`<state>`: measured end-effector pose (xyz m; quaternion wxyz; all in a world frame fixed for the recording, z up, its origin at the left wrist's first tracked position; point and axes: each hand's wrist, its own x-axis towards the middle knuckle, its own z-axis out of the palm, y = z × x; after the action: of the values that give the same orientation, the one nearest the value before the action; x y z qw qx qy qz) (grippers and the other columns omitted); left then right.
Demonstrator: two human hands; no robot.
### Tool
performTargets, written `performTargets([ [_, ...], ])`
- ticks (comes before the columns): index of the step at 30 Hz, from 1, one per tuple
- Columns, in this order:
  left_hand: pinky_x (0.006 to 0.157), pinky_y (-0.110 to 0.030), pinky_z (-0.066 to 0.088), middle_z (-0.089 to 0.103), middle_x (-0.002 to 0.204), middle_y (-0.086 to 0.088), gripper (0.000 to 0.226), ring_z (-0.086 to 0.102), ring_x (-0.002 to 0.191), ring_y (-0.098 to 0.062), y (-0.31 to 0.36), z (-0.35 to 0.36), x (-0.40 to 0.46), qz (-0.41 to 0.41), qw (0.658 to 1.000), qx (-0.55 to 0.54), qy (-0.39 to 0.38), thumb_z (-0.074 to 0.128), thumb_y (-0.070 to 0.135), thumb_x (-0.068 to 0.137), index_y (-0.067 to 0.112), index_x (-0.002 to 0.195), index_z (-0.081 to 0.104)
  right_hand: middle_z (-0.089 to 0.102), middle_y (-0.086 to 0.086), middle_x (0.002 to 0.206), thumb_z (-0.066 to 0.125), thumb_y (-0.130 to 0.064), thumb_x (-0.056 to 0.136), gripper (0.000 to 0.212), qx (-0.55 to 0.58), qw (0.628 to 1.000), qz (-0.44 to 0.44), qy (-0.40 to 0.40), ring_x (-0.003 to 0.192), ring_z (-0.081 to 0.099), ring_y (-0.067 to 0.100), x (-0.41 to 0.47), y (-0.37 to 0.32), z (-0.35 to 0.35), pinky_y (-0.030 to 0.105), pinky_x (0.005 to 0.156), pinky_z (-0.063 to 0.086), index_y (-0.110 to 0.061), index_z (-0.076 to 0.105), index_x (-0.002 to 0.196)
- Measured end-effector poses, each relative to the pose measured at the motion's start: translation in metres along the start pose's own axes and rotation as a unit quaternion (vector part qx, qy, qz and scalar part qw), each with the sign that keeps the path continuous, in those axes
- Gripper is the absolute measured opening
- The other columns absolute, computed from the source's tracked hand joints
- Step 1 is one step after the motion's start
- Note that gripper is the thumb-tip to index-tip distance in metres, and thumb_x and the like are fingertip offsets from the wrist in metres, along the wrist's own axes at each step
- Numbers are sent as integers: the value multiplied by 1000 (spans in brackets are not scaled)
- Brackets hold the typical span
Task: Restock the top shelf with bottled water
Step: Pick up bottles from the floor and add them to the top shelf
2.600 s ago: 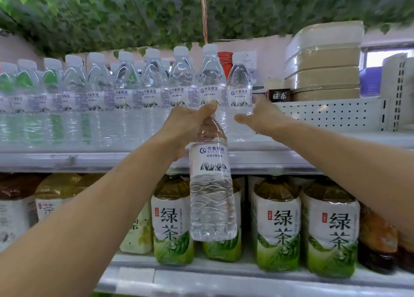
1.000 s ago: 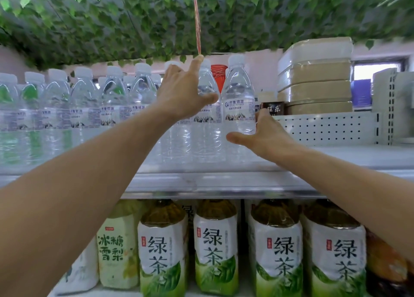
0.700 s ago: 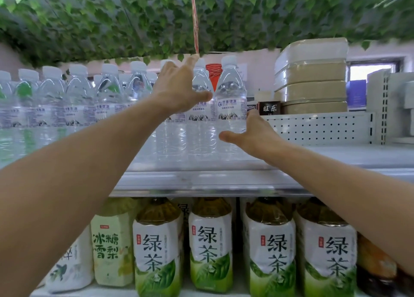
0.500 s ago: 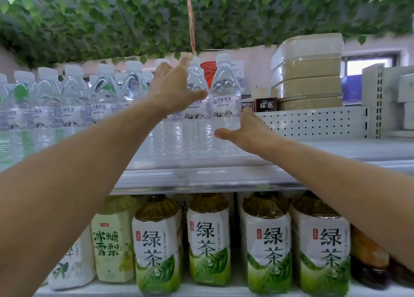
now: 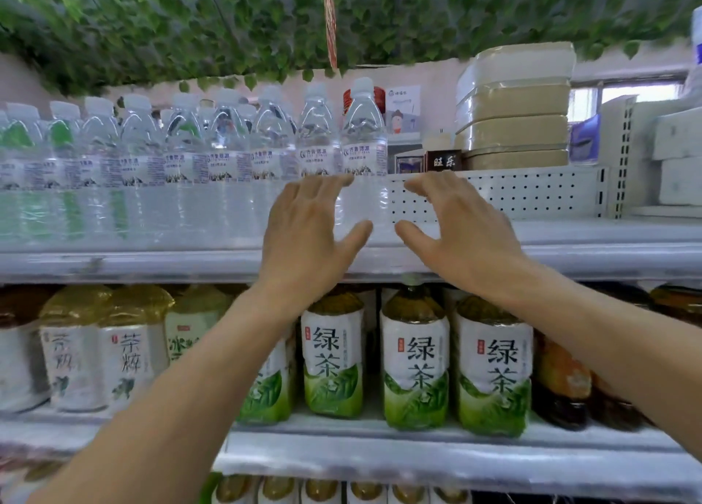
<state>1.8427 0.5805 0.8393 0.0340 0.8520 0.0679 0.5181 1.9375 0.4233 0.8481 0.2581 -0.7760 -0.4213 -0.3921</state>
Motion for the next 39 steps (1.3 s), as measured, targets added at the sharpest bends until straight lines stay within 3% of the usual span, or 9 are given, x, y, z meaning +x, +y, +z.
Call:
performTargets([
  [5,89,-33,46,53,132,6,53,50,120,-13,29,12,-67,-34,999,4,-19,59,46,91,28,140,46,59,-1,121,61,-32,91,39,-7,999,-37,5,110,55,20,-60,15,-12,37,83,44,-19,56,127],
  [10,71,-32,49,58,125,10,50,60,104,-14,44,28,-128,-71,989,10,-132,60,47,92,30,137,46,57,-1,120,60,-34,91,41,-3,997,-11,-77,111,55,22,-125,29,-8,39,75,51,-20,53,129],
  [13,76,-39,54,59,125,10,50,61,103,-18,44,36,-162,-91,973,23,-213,57,48,93,29,137,45,49,-2,131,54,-41,95,49,-43,978,12,-203,119,50,21,-161,35,-1,36,71,45,-23,41,138],
  [16,81,-40,54,59,126,9,48,61,104,-18,45,42,-190,-112,954,28,-276,58,47,93,29,136,47,45,1,139,54,-46,95,56,-49,951,36,-303,125,47,23,-194,42,6,40,83,49,-24,34,142],
  [22,78,-35,51,62,124,8,46,63,105,-19,45,68,-257,-131,915,6,-382,58,48,92,28,133,50,48,2,137,58,-42,91,51,-25,920,133,-369,124,49,25,-257,48,27,41,88,45,-23,41,136],
  [28,87,-35,50,64,122,7,43,64,104,-21,42,104,-386,-218,819,-79,-525,63,44,91,25,130,54,50,3,135,58,-39,93,45,1,852,237,-467,121,51,27,-378,56,63,39,91,43,-19,46,131],
  [31,92,-35,48,68,115,6,38,63,107,-21,42,117,-457,-264,760,-95,-586,64,43,90,25,123,58,54,3,126,59,-37,92,30,14,801,304,-516,115,54,26,-455,60,76,36,87,40,-21,48,115],
  [37,83,-28,45,65,100,8,28,62,100,-19,54,154,-585,-332,658,-108,-667,66,38,90,24,114,61,60,2,121,64,-33,88,36,39,707,418,-568,108,60,27,-611,80,106,39,92,48,-17,56,118],
  [39,88,-31,48,68,104,5,29,62,103,-20,60,170,-627,-349,627,-105,-689,65,41,90,26,114,62,61,0,123,63,-34,87,36,39,677,447,-583,111,60,23,-659,85,120,39,94,49,-19,56,119],
])
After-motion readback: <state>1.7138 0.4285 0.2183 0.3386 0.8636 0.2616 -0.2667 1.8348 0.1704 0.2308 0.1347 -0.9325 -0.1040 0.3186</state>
